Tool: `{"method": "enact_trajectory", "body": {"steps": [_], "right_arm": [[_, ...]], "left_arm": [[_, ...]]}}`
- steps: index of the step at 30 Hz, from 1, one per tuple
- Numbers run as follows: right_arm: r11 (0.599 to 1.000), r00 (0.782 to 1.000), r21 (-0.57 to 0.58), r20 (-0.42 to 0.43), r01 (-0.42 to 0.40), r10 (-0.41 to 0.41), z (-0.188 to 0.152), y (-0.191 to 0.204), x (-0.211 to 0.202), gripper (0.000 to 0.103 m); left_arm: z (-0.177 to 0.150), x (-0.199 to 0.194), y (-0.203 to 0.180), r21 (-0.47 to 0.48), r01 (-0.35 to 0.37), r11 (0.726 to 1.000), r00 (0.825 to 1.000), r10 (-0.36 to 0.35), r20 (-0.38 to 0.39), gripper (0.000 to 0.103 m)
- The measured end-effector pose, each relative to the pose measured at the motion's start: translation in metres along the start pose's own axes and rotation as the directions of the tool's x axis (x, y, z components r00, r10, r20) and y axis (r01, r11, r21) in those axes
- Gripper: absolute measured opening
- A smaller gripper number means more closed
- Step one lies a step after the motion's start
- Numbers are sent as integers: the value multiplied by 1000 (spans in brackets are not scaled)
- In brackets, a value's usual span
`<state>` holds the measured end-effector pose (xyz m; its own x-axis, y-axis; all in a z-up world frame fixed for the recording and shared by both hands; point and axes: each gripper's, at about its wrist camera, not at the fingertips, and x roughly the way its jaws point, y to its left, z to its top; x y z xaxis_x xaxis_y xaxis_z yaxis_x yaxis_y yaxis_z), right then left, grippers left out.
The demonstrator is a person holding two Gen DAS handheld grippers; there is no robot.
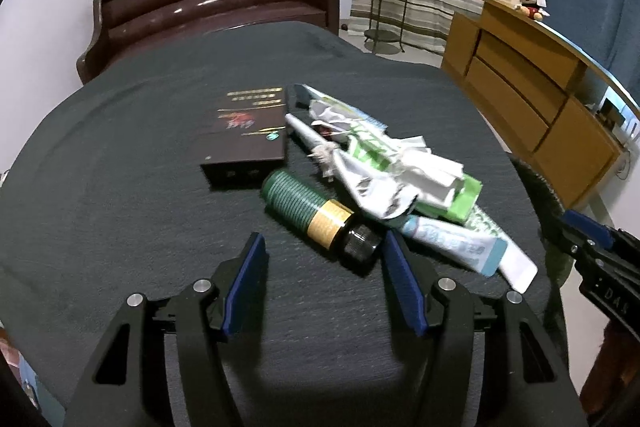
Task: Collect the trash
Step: 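Move both tools back over the table toward the green bottle, then grasp the green bottle with the left tool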
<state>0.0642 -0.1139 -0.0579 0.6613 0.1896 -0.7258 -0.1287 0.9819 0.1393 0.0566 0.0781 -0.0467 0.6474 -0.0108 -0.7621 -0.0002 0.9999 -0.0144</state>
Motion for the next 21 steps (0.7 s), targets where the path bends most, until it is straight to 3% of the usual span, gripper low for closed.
{"method": "enact_trajectory", "body": {"steps": [8, 15, 18, 21], "right_arm": [[1000, 1000, -3, -5, -5, 5, -1, 0, 2, 43], [1000, 1000, -2, -5, -4, 4, -1, 0, 2, 43], [1000, 1000, -2, -4, -5, 5, -1, 0, 2, 43], [1000, 1000, -3, -4, -5, 5, -2, 2, 3, 43]], "left_arm": [[-13, -5, 24, -38, -35, 999, 999, 33, -33, 62], [-1, -5, 15, -37, -11, 999, 1000, 11, 2, 64], [4, 5, 16, -51, -10, 999, 1000, 9, -20, 64], [5, 8, 20, -66, -2, 998, 1000, 0, -31, 57]]}}
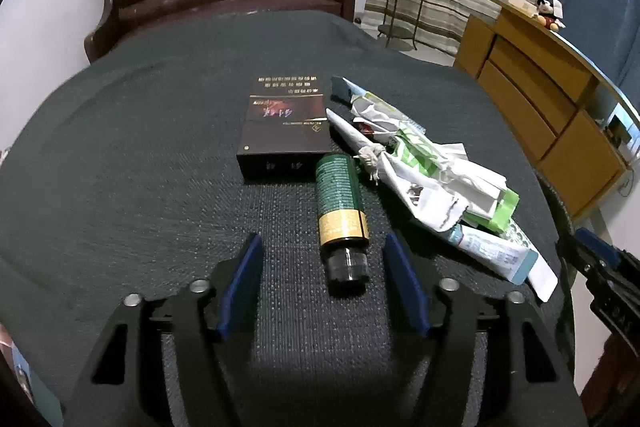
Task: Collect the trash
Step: 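Grasp the green bottle with the left tool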
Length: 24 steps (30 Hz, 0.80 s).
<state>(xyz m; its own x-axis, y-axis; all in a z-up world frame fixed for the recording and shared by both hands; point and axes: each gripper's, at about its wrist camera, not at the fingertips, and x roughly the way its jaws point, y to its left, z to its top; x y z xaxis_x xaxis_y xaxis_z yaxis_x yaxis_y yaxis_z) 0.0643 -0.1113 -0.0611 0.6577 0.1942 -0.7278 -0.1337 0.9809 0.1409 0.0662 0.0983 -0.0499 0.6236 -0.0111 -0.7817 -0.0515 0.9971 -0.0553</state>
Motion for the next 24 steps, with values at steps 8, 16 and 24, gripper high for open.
{"method": "enact_trajectory", "body": {"steps": [8, 16, 24], "right_arm": [[1000, 1000, -10, -9, -5, 5, -2, 6, 1, 43], [999, 1000, -42, 0, -31, 31, 0, 22, -5, 43], [991, 996, -100, 7, -90, 91, -1, 52, -12, 43]], "left_arm": [[-2, -3, 0, 44, 40, 998, 999, -40, 9, 25], [-11, -14, 9, 41, 54, 998, 998, -55, 6, 25], [-13, -25, 29, 22, 15, 1000, 999, -16, 31, 25]]}}
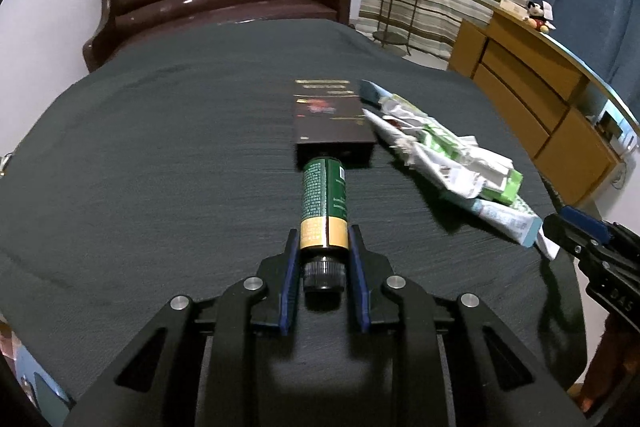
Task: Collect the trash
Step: 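Grasp the green bottle with the left tool, then grasp the blue-white toothpaste tube with the right tool while the left tool holds the bottle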
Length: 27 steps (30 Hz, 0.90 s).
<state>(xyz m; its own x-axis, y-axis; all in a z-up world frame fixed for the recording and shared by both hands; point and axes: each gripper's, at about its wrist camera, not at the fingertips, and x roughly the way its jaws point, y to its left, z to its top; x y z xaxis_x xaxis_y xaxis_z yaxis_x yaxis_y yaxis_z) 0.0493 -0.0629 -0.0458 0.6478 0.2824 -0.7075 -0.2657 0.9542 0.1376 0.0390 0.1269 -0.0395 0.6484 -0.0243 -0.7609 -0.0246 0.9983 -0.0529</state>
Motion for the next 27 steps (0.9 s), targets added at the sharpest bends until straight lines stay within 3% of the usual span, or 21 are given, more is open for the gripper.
{"method": "enact_trajectory", "body": {"steps": [8, 27], "right_arm": [[998, 999, -55, -3, -44, 44, 0, 30, 7, 43], [990, 998, -128, -25, -54, 52, 1, 61, 14, 43]], "left_arm": [[-4, -7, 17, -10, -55, 998, 998, 55, 22, 25], [-7, -2, 33, -70, -43, 997, 999, 44, 5, 25]]}}
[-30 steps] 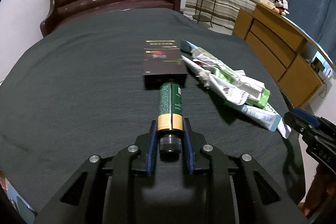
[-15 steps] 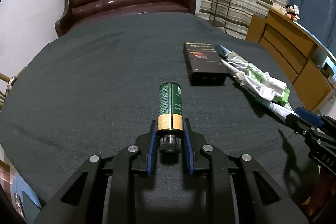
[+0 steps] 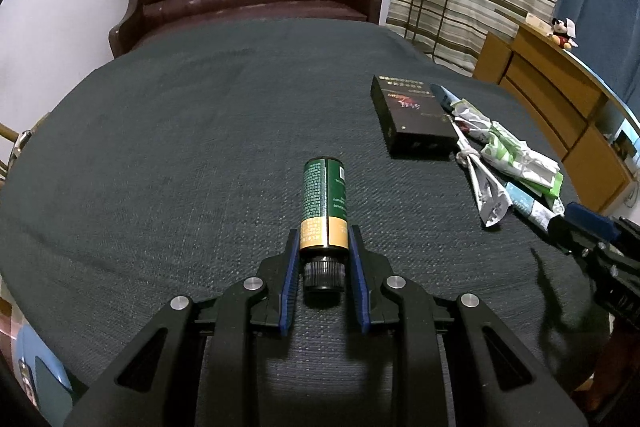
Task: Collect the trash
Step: 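Grasp the blue-white toothpaste tube with the right tool while the left tool holds the bottle, then carry the green bottle and toothpaste tube over the black bin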
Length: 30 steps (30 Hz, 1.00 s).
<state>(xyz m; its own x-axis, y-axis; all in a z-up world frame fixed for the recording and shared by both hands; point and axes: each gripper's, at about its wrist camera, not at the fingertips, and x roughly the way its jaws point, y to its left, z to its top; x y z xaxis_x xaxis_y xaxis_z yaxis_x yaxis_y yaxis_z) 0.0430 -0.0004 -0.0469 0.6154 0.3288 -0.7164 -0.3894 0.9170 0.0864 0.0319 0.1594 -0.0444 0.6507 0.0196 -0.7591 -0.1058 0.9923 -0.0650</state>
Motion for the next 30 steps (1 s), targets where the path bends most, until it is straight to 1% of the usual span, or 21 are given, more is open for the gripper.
{"method": "enact_trajectory", "body": {"steps": [3, 5, 9, 11, 12, 13, 18, 24, 30], "right_arm": [[1000, 1000, -11, -24, -6, 6, -1, 4, 7, 40], [1000, 999, -18, -39, -9, 9, -1, 7, 11, 32], [999, 999, -33, -51, 3, -5, 0, 12, 16, 29], [999, 998, -41, -54, 8, -10, 1, 14, 17, 19], [999, 998, -46, -55, 12, -14, 2, 15, 18, 18], [998, 998, -53, -54, 15, -18, 2, 16, 18, 14], [997, 999, -68, -48, 21, -25, 1, 20, 18, 12], [999, 1000, -51, -27, 10, -12, 2, 21, 11, 12], [999, 999, -31, 33, 11, -10, 9, 18, -7, 12]], "left_arm": [[-1, 1, 2, -7, 4, 1000, 1000, -4, -5, 25], [-1, 1, 1, -7, 5, 1000, 1000, -5, -1, 25], [0, 2, 3, -14, 12, 1000, 1000, -12, 1, 25], [0, 2, 3, -15, 14, 1000, 1000, -14, 3, 25], [0, 2, 3, -15, 14, 1000, 1000, -14, 4, 25], [0, 2, 3, -14, 15, 1000, 1000, -15, 5, 25], [-2, 2, 3, -13, 17, 1000, 1000, -17, 7, 25], [-2, 1, 3, -11, 23, 1000, 1000, -23, 9, 25], [-2, -3, 3, -5, 37, 999, 999, -36, 20, 25]]}}
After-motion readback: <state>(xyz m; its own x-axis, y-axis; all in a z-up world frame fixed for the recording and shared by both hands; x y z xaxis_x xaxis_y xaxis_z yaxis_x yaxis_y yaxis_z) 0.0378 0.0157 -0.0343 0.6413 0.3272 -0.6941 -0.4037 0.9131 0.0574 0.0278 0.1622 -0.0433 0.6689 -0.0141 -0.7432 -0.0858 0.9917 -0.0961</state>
